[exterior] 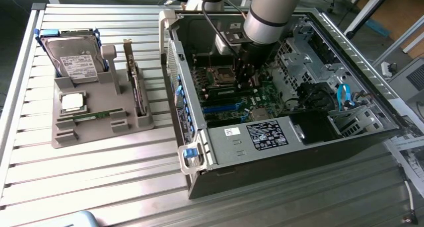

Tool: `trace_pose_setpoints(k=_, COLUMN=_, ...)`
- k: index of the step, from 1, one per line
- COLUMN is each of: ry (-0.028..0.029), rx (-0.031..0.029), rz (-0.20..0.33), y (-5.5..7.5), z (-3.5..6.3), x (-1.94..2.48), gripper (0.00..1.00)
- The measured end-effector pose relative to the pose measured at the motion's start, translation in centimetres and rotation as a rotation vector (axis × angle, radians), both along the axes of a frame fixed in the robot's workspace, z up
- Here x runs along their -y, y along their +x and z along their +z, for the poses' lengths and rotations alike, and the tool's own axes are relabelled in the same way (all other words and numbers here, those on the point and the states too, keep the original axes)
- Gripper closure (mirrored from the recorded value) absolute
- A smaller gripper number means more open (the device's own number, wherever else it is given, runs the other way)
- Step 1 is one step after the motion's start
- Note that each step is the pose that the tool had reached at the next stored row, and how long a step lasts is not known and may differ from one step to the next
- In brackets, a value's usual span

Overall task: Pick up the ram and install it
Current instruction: 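Press down the ram until it locks into place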

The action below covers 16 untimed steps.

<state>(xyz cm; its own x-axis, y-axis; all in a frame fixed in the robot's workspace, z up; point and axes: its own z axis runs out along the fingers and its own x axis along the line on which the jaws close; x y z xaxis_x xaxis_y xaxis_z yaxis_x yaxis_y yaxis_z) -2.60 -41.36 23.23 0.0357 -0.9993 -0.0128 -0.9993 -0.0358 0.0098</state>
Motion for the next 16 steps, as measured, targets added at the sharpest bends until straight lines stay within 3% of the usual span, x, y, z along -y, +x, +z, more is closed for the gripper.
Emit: trace_pose_setpoints(k=16, ry=-0.0003, rx=-0.0001, rz=0.000, y=0.00, z=-0.36, x=0.00, gripper=0.87)
